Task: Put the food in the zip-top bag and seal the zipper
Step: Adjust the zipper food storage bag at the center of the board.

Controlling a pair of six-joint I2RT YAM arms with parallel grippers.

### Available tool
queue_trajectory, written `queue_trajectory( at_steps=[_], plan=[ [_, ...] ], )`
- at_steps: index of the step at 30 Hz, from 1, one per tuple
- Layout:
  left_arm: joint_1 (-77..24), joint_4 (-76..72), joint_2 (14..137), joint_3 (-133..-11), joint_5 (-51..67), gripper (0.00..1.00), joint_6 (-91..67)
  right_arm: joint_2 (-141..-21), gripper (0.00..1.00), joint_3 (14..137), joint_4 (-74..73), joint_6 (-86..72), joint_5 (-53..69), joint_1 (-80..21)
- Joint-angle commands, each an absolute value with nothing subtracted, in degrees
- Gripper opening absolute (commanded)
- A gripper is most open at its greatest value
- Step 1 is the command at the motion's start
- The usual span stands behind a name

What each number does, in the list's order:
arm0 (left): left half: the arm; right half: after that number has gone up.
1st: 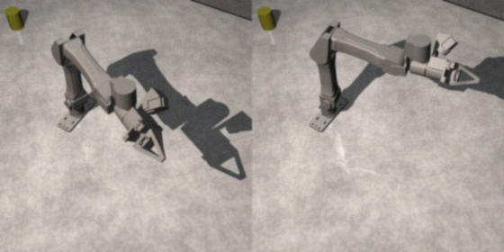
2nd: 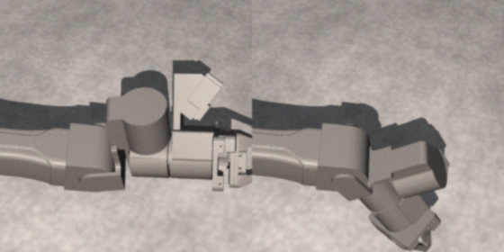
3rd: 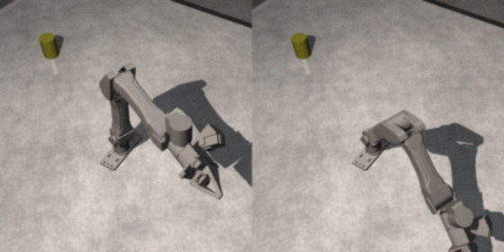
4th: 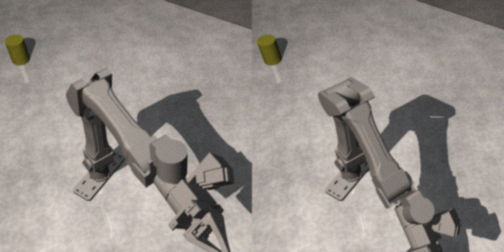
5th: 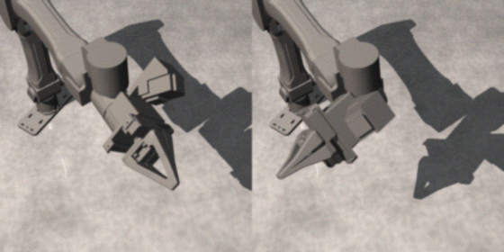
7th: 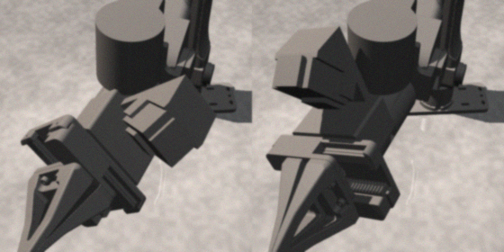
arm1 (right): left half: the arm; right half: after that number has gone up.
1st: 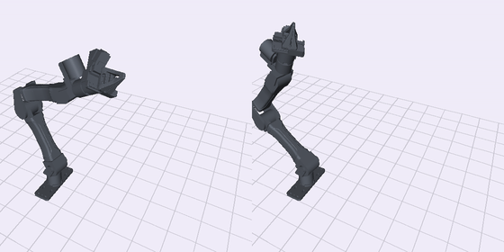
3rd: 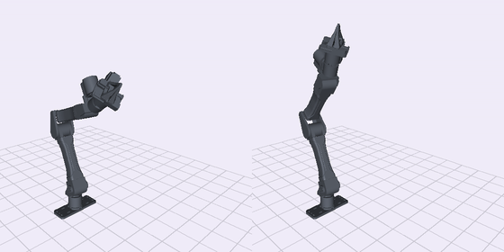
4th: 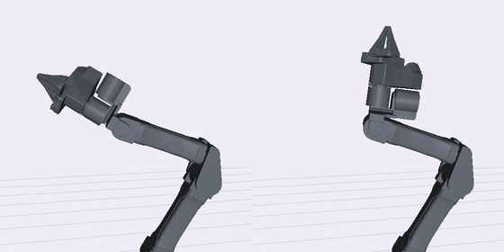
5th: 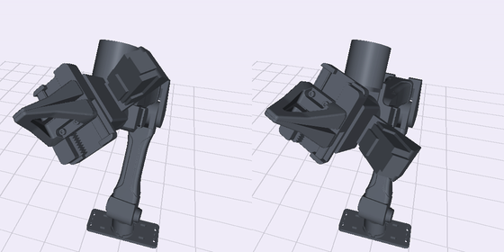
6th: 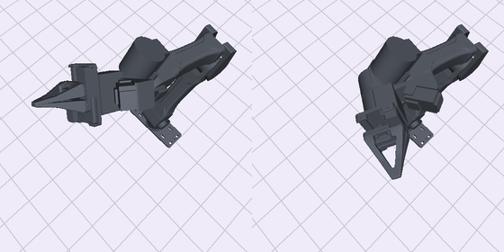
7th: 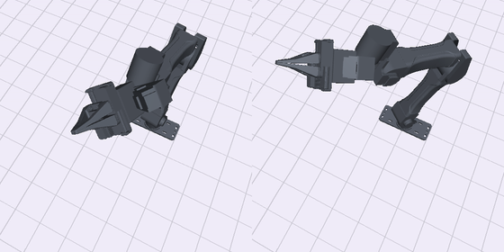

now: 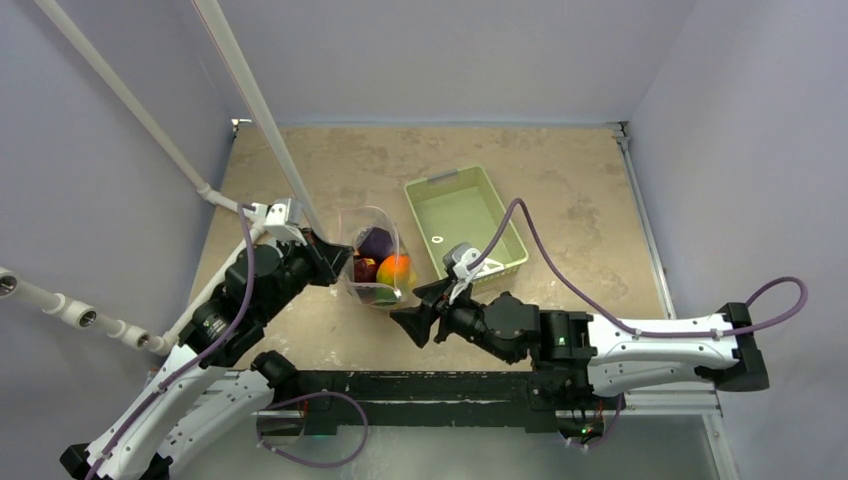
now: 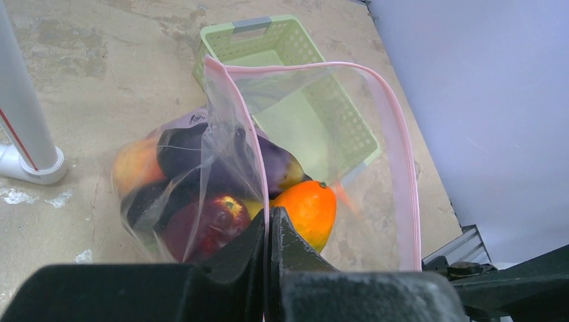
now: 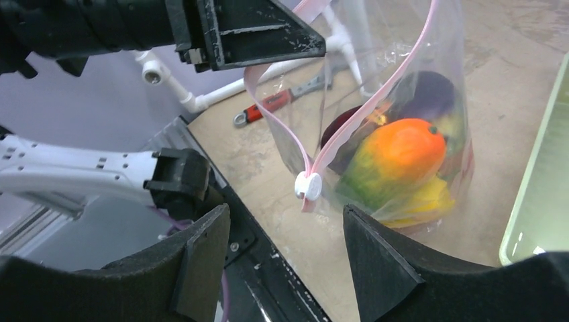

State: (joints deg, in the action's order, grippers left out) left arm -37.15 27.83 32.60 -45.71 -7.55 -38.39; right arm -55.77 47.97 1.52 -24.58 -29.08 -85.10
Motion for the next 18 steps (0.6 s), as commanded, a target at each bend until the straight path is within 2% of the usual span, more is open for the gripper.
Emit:
queue_trajectory(
  at_steps=[1,10,18],
  plan=[
    [-37.08,25.84,31.99,-45.29,-8.17,0.00,-38.11,-58.58,0.65,48.15,6.02,-25.86,-38.17,-86.35],
    [-37.03,26.19,31.73,-45.30,-8.11,0.00,-37.76,-64.02,0.63,47.97,10.89,-23.10,-44.06,-87.26],
    [-37.01,26.57,31.38,-45.37,-8.15,0.00,-37.55,-65.43,0.60,44.29,21.58,-15.05,-46.12,-87.42]
  ],
)
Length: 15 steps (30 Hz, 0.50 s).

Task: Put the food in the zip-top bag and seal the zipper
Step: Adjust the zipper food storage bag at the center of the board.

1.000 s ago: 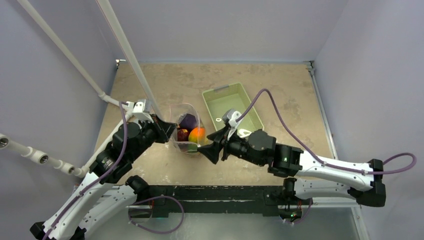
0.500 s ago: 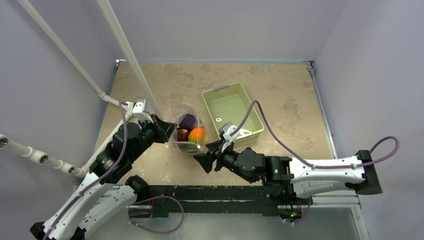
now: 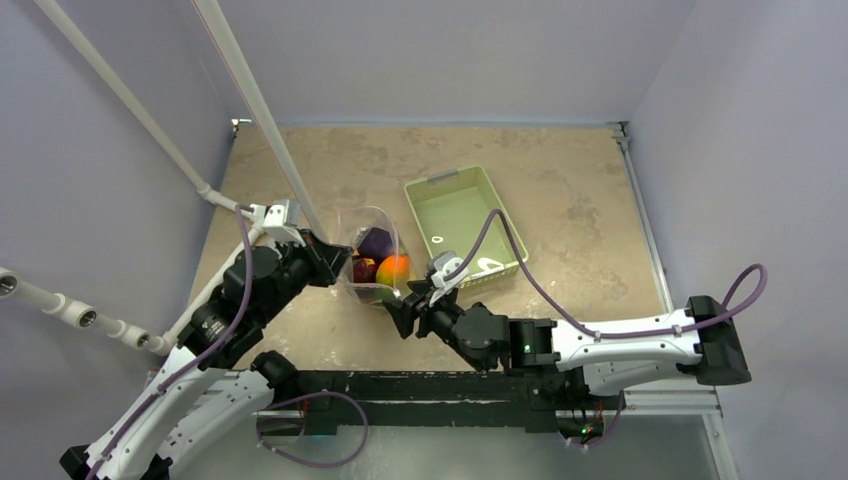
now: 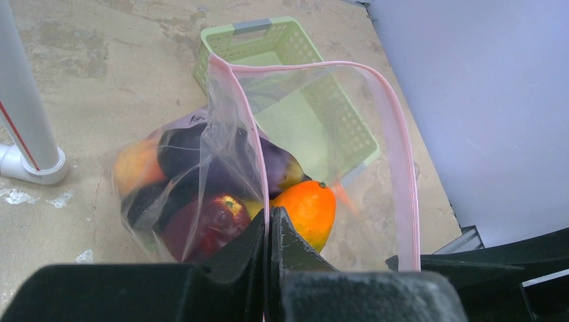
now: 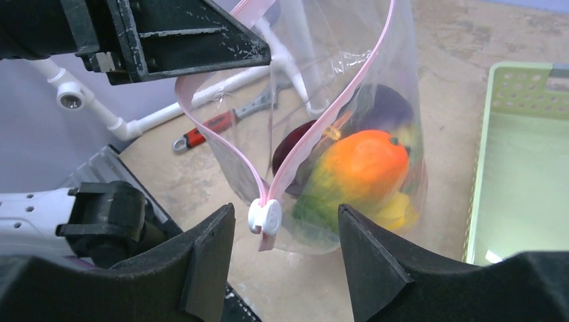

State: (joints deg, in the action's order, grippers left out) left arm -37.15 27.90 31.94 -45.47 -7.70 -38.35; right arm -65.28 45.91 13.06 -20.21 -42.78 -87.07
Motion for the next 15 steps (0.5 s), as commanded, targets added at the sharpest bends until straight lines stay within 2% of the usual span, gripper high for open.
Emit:
queue_trajectory(
  at_steps=[1,6,15],
  plan=[
    [-37.03,26.70,31.33,-45.45,-8.17,0.00,-37.53,-65.52,0.60,43.83,22.70,-14.21,-46.15,-87.45],
    [-37.08,26.75,31.29,-45.42,-8.09,0.00,-37.58,-66.03,0.57,41.59,28.66,-10.42,-45.77,-87.45],
    [-37.06,26.65,31.68,-45.73,-7.91,0.00,-37.44,-64.20,0.57,32.62,50.10,2.01,-41.61,-87.54]
  ],
)
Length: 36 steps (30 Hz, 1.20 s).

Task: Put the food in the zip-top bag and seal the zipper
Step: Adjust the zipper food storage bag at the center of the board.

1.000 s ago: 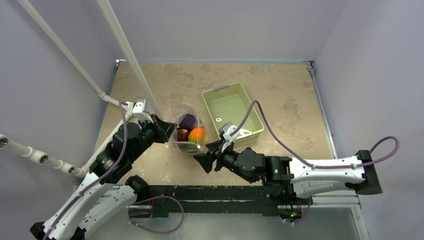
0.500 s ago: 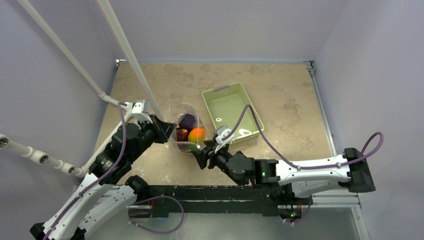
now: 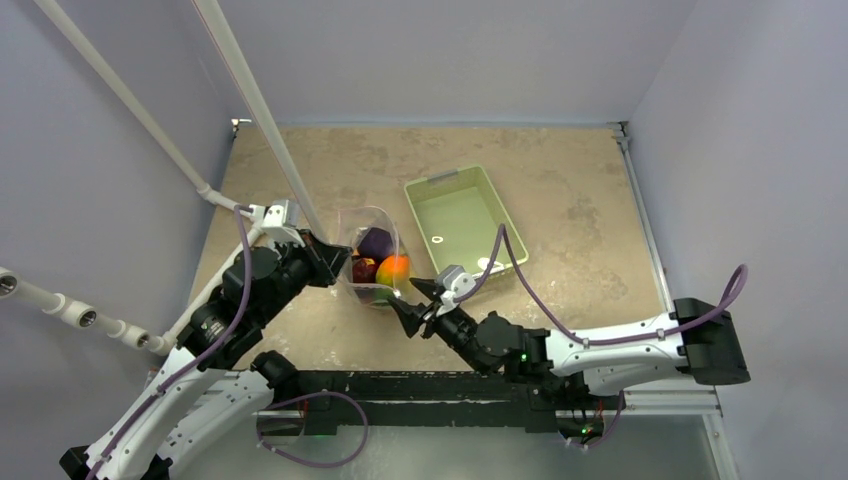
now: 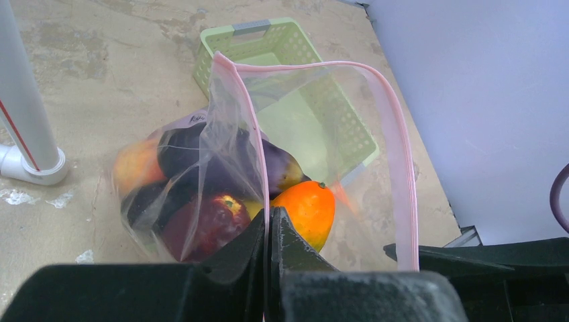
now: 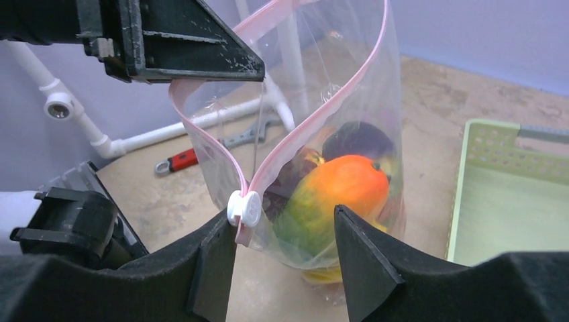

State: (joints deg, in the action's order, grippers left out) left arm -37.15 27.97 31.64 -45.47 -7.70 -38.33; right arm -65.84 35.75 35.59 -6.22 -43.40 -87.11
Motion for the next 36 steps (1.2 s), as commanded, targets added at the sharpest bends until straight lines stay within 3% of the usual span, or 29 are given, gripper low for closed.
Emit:
queue_trajectory(
  at_steps=[1,19,36],
  plan=[
    [-37.04,26.71,31.72,-45.75,-7.91,0.00,-37.38,-64.10,0.57,31.76,52.35,3.18,-41.13,-87.55],
    [-37.04,26.63,31.99,-45.76,-7.68,0.00,-37.05,-74.78,0.57,21.32,90.26,19.26,-35.95,-87.63],
    [-37.04,26.28,32.43,-45.73,-6.56,0.00,-37.19,-87.82,0.58,23.82,108.19,31.00,-35.78,-87.63]
  ],
)
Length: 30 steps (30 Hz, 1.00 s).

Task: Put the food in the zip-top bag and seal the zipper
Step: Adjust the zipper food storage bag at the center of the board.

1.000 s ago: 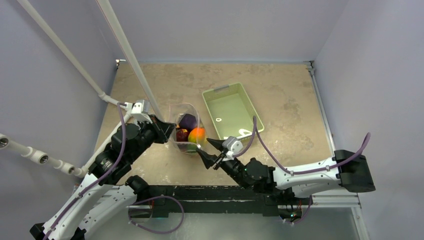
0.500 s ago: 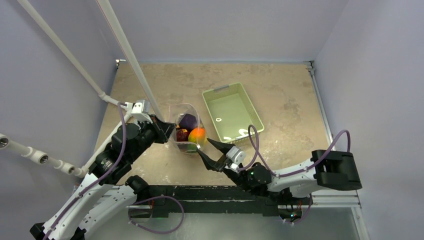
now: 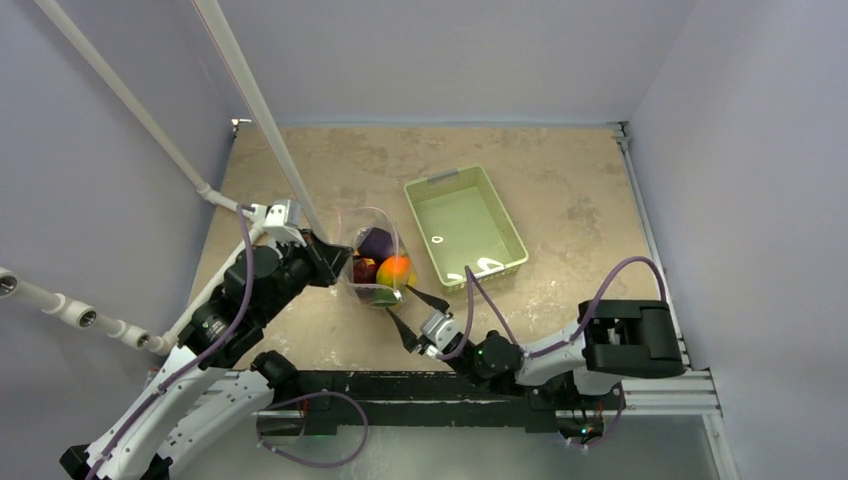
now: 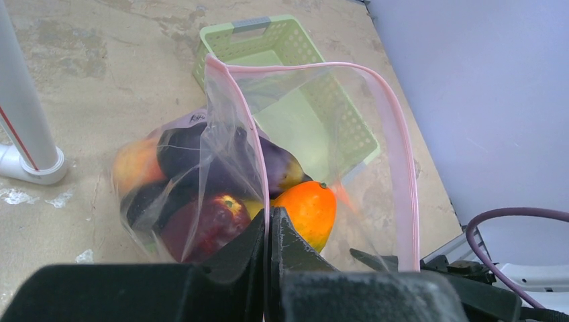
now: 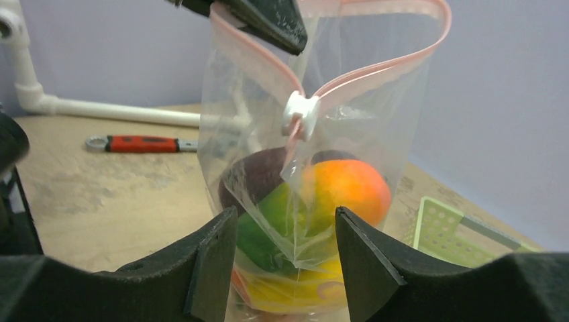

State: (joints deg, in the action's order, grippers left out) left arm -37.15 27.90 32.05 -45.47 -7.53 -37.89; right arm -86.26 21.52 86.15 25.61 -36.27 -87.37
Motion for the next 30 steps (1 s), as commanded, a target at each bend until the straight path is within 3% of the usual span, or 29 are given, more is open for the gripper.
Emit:
queue_trajectory(
  at_steps=[1,12,30],
  plan=[
    [-37.07,26.32,32.43,-45.71,-6.47,0.00,-37.18,-88.27,0.58,24.15,108.96,31.80,-35.96,-87.66],
    [-37.07,26.85,31.90,-45.71,-6.60,0.00,-37.00,-89.68,0.60,24.58,118.32,39.53,-37.70,-87.46],
    [-37.02,26.96,31.82,-45.92,-6.54,0.00,-36.77,-85.23,0.60,26.01,118.65,38.15,-34.13,-84.09]
  ],
)
